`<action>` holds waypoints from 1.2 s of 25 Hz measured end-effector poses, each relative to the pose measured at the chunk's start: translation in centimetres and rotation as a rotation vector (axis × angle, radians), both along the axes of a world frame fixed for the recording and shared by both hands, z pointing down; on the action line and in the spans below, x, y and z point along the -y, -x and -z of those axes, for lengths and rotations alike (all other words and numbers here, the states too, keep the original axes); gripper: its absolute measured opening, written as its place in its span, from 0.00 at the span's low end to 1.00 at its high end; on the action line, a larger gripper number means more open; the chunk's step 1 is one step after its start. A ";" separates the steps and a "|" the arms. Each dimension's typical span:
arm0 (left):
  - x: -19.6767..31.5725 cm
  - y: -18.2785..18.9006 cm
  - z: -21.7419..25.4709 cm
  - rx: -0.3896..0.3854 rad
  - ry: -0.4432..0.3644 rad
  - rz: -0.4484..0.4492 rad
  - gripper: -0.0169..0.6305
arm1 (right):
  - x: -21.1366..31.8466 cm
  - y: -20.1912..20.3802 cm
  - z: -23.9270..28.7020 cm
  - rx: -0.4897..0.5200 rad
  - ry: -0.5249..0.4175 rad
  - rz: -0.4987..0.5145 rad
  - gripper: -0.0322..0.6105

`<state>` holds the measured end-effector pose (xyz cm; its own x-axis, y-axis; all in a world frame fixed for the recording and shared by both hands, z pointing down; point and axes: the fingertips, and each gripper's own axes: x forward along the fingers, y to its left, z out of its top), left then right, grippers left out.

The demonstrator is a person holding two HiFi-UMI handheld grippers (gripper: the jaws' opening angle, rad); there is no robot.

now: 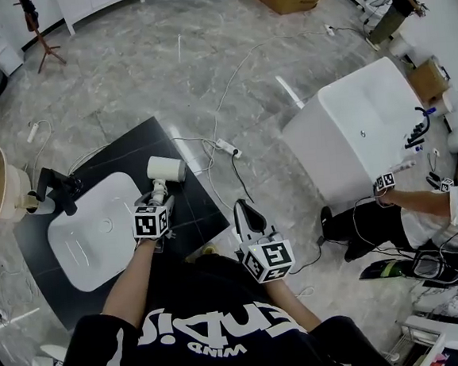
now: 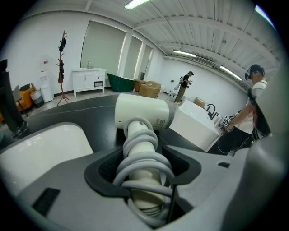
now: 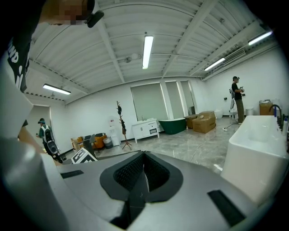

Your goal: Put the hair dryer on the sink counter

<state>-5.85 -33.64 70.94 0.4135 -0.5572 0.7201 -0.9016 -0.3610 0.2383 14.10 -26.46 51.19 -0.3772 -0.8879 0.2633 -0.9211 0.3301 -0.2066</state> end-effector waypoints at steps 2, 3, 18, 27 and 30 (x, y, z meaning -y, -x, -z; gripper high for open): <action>-0.1 -0.1 -0.2 0.008 -0.001 -0.005 0.43 | -0.1 -0.1 -0.3 0.000 0.005 -0.003 0.09; -0.1 -0.1 -0.3 0.010 -0.002 -0.005 0.43 | -0.1 -0.2 -0.4 0.000 0.006 -0.004 0.09; -0.1 -0.2 -0.7 0.050 -0.025 -0.005 0.45 | -0.3 0.0 -0.8 0.002 0.006 -0.005 0.09; -0.1 -0.3 -0.1 0.061 -0.063 0.001 0.54 | -0.8 0.0 -1.0 0.013 0.023 0.001 0.09; 0.0 -0.4 0.6 0.054 -0.082 0.007 0.58 | -0.9 0.0 -0.9 0.017 0.026 0.007 0.09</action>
